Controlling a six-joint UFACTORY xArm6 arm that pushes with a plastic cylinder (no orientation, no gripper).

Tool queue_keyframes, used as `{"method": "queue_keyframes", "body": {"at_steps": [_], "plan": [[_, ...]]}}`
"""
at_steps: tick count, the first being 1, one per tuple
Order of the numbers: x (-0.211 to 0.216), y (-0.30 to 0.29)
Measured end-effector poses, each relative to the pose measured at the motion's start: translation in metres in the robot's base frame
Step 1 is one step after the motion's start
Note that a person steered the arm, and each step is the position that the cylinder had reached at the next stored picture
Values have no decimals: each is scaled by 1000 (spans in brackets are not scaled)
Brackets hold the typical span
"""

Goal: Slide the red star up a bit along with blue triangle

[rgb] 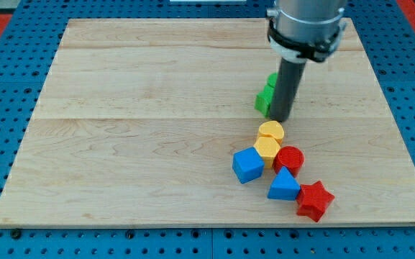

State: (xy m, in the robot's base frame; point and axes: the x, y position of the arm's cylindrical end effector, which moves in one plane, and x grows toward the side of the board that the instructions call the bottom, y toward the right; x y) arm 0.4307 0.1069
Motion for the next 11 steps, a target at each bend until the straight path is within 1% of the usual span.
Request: {"method": "queue_keyframes", "body": {"at_steps": [1,2,4,5,6,7,8,9,10,11], "plan": [[-40,-1],[-48,50],[114,203],[186,218],[186,218],[187,192],[187,192],[188,165],[188,151],[188,111]]}}
